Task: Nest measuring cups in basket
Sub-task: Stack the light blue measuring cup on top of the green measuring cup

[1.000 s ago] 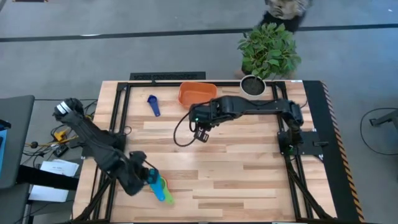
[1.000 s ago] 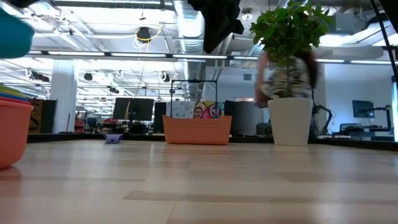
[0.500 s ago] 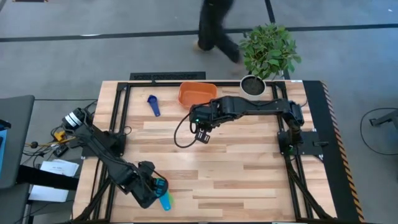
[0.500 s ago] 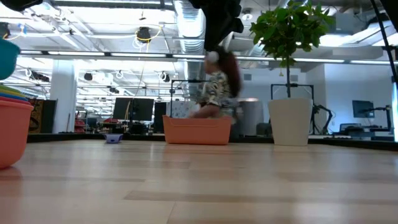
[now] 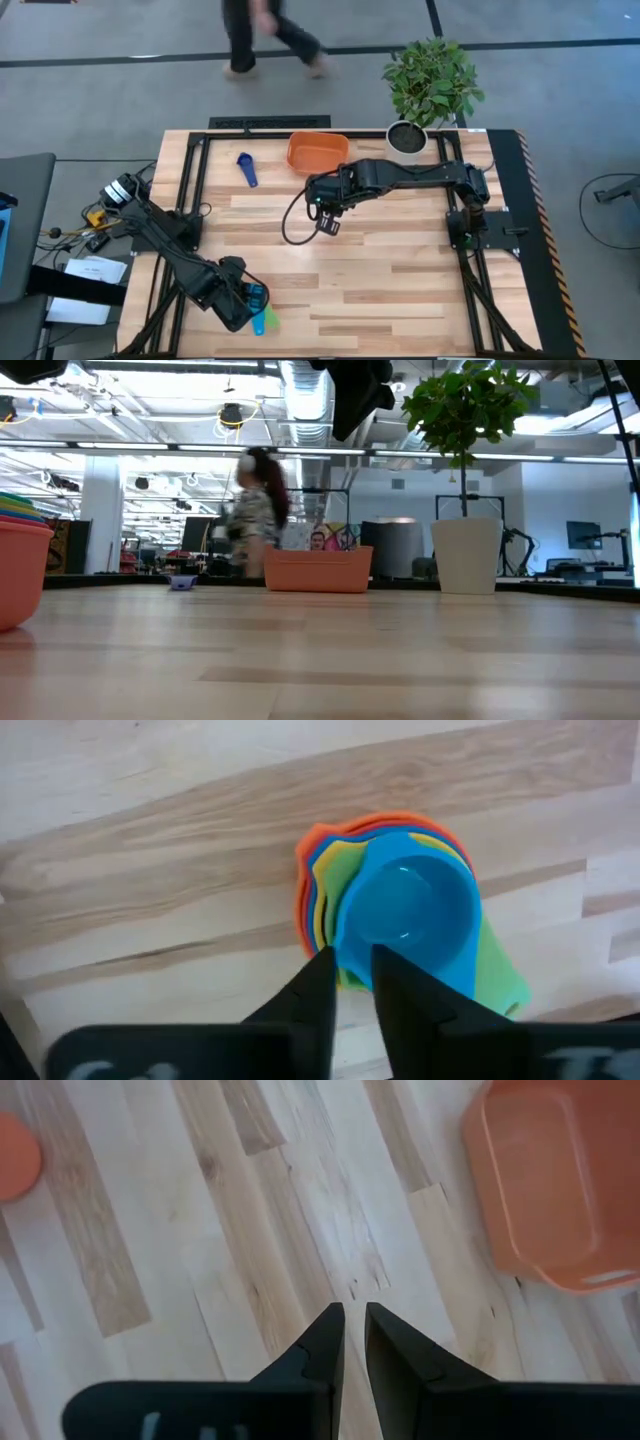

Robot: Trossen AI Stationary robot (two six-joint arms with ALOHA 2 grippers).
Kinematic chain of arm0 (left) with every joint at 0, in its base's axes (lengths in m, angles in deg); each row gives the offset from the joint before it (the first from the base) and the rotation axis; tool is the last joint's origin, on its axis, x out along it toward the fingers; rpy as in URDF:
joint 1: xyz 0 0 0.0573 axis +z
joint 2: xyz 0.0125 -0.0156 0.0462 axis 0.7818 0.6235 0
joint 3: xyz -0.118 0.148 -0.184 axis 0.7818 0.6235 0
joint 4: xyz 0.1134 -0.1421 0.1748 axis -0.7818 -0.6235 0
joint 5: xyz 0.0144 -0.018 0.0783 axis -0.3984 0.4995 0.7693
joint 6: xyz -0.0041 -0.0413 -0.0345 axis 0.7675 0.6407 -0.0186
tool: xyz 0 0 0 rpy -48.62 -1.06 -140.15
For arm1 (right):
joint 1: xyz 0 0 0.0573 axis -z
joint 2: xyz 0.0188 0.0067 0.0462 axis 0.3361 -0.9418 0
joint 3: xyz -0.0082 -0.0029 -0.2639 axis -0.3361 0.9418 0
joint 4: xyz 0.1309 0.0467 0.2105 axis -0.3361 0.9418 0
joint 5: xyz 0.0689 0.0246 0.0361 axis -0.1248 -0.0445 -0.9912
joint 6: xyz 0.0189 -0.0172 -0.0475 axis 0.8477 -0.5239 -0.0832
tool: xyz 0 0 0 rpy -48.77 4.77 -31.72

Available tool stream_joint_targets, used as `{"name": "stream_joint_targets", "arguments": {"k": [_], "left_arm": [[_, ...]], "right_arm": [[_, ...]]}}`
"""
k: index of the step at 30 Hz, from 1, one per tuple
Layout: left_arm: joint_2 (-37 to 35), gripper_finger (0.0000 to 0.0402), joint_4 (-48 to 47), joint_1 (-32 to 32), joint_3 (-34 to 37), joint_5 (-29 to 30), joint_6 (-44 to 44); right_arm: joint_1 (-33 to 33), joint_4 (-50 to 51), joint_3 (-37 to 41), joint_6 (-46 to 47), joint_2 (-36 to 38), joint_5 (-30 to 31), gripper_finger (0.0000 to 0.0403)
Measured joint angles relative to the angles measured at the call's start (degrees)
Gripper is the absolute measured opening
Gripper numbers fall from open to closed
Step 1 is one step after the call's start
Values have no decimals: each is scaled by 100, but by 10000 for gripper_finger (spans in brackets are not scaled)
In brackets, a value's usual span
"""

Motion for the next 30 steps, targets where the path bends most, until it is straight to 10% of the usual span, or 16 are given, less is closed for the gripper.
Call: {"name": "stream_joint_targets", "arguments": {"k": [13, 30], "left_arm": [[-110, 117, 288, -180, 0, -418, -573], [386, 54, 1636, -1117, 4, -264, -368]], "right_arm": [[2, 11, 0, 17, 0, 4, 65], [-1095, -1204, 1400, 624, 54, -917, 52]]}}
